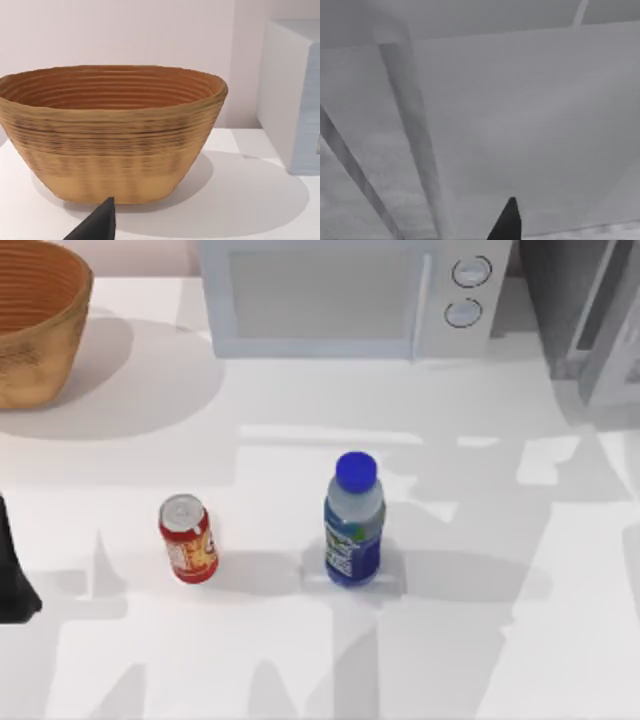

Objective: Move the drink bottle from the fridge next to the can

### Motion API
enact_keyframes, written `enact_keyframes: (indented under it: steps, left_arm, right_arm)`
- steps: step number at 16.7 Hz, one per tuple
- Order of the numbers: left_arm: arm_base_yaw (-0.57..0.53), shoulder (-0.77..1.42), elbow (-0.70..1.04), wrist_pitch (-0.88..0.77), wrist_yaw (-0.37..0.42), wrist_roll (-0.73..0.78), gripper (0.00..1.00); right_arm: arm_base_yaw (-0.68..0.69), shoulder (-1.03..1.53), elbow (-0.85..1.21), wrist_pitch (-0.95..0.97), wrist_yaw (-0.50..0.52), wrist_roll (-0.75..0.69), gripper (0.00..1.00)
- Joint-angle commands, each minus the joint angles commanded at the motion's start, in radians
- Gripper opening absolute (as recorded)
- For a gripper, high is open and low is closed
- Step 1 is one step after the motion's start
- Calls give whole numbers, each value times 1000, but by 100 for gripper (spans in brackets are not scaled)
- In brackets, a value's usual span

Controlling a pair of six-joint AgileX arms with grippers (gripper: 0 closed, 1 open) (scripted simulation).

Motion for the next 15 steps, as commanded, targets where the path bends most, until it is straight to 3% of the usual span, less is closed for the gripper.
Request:
enact_keyframes:
  steps: [8, 15]
  left_arm:
    - [0, 0, 0, 0, 0, 0, 100]
    - [0, 0, 0, 0, 0, 0, 100]
  right_arm:
    - [28, 1, -8, 17, 49, 35, 100]
    - [31, 233, 278, -39, 51, 37, 100]
